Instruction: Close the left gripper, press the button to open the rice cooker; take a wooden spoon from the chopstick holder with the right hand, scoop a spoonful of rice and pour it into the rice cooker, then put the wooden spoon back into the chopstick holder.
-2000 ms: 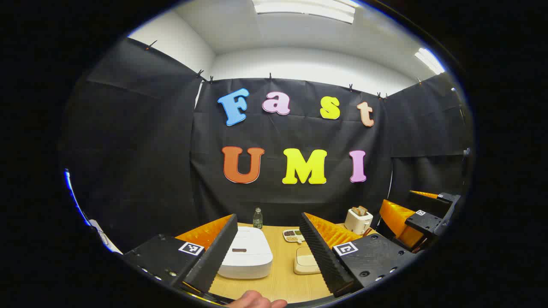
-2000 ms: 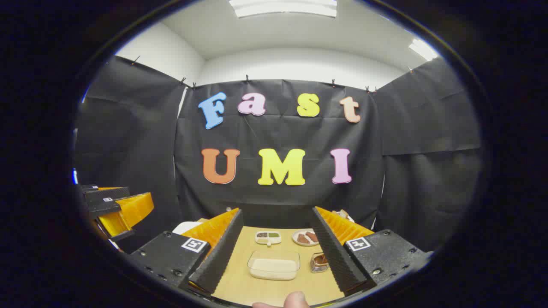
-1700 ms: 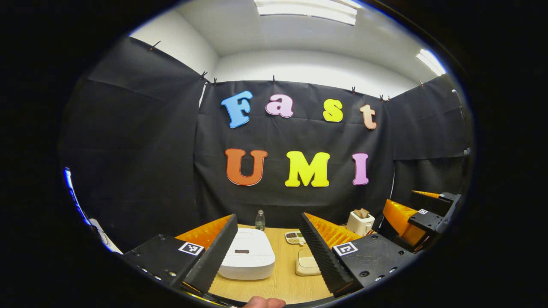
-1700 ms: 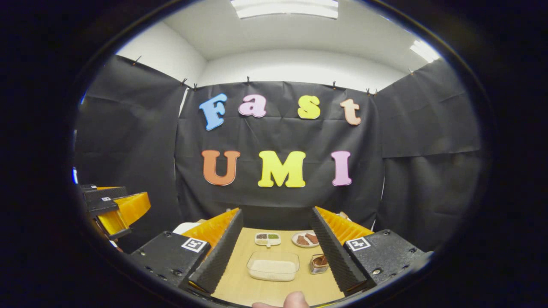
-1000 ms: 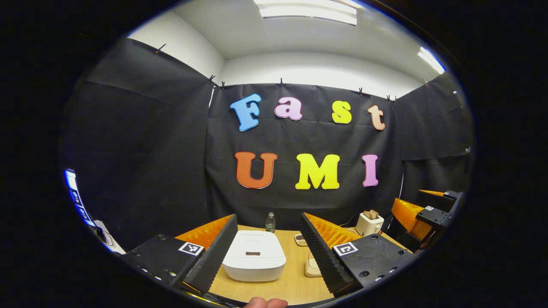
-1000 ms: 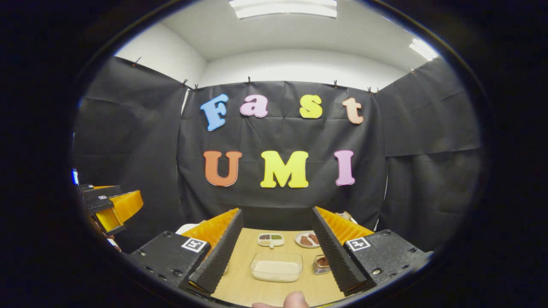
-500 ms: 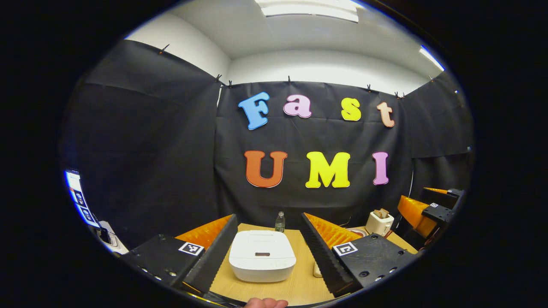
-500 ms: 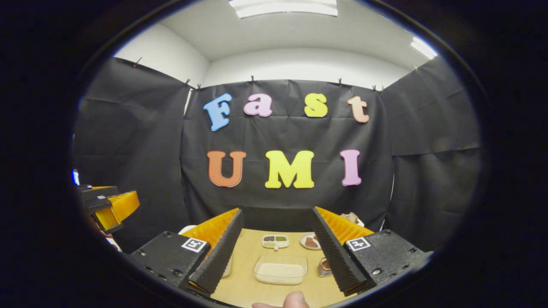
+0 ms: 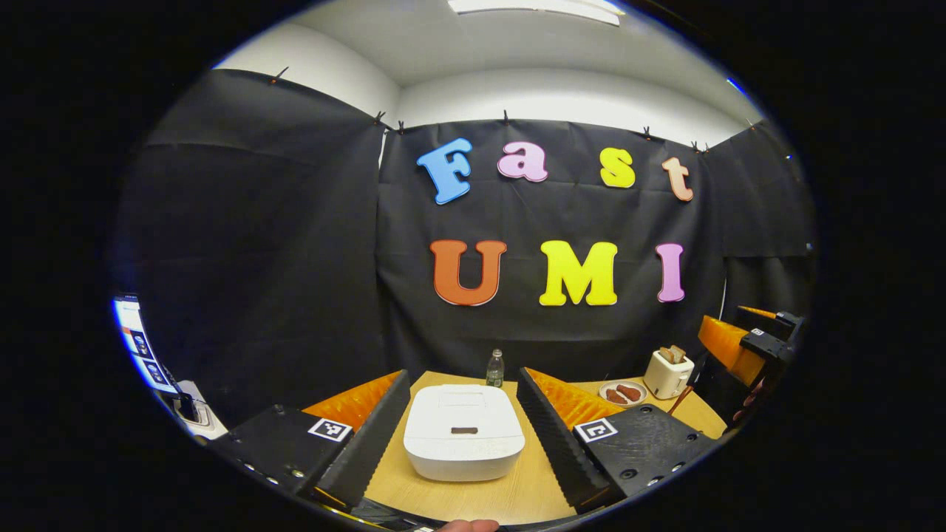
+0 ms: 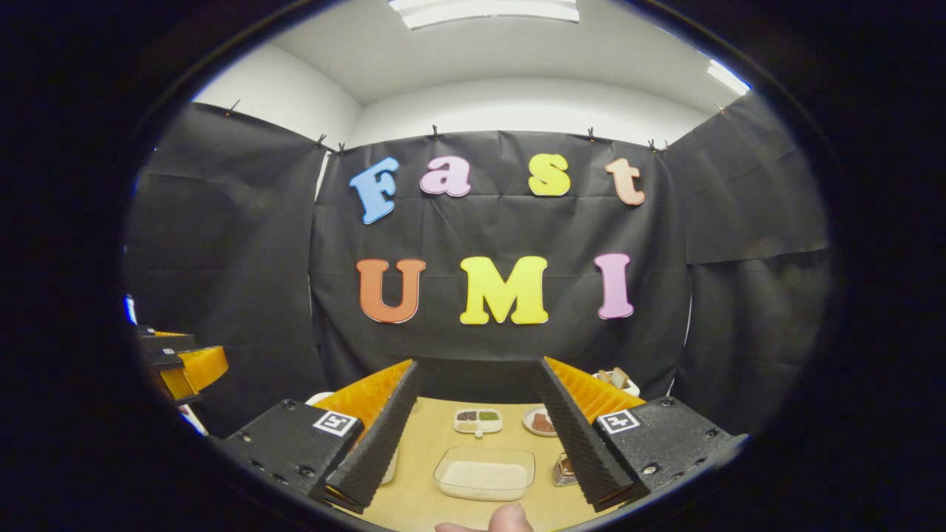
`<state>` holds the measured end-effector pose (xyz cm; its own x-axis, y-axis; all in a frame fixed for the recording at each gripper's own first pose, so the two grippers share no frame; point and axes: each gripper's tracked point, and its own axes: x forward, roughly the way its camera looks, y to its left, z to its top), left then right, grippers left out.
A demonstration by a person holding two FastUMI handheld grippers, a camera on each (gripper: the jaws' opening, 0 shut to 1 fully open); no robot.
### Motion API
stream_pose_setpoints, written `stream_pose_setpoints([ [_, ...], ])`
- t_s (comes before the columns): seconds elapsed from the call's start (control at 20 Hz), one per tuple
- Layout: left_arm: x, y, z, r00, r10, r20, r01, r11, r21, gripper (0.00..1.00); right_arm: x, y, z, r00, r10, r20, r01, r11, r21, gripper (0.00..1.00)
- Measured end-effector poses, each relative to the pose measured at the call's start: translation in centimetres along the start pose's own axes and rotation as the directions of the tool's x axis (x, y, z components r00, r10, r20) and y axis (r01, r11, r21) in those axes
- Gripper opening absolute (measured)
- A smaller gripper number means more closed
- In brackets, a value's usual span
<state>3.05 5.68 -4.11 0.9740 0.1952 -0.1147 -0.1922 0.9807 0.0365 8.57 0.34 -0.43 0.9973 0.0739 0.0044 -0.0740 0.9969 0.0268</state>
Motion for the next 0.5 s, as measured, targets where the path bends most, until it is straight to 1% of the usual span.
stream_pose_setpoints([
  [0.15, 1.9, -0.6, -3.2, 0.994, 0.003, -0.106, -0.003, 1.000, 0.001, 0.94, 2.1, -1.5, -1.5, 1.000, 0.008, -0.029, -0.008, 1.000, 0.008, 1.00],
  [0.2, 2.3, -0.8, -4.2, 0.991, 0.006, -0.135, -0.006, 1.000, -0.001, 0.93, 2.9, -2.1, -2.0, 0.999, 0.010, -0.037, -0.009, 1.000, 0.011, 0.99],
  [0.25, 2.9, -0.9, -4.9, 0.987, 0.010, -0.163, -0.010, 1.000, 0.000, 0.82, 3.8, -2.7, -2.6, 0.999, 0.013, -0.047, -0.012, 1.000, 0.016, 0.99],
  [0.3, 3.7, -1.1, -5.6, 0.981, 0.014, -0.192, -0.014, 1.000, 0.000, 0.66, 4.8, -3.2, -3.4, 0.998, 0.017, -0.064, -0.016, 1.000, 0.020, 1.00],
  [0.35, 4.6, -1.3, -6.1, 0.974, 0.010, -0.224, -0.010, 1.000, -0.001, 0.63, 5.7, -3.7, -4.2, 0.996, 0.025, -0.081, -0.023, 0.999, 0.024, 1.00],
  [0.4, 5.5, -1.7, -7.1, 0.966, 0.002, -0.260, -0.004, 1.000, -0.010, 0.55, 6.6, -4.2, -4.8, 0.995, 0.035, -0.093, -0.032, 0.999, 0.031, 1.00],
  [0.45, 6.3, -2.2, -8.2, 0.951, -0.018, -0.309, 0.014, 1.000, -0.016, 0.41, 7.4, -4.8, -5.3, 0.994, 0.043, -0.101, -0.040, 0.999, 0.034, 1.00],
  [0.5, 7.4, -2.1, -9.1, 0.936, -0.015, -0.350, 0.010, 1.000, -0.015, 0.39, 8.2, -5.6, -5.8, 0.993, 0.047, -0.108, -0.043, 0.998, 0.035, 1.00],
])
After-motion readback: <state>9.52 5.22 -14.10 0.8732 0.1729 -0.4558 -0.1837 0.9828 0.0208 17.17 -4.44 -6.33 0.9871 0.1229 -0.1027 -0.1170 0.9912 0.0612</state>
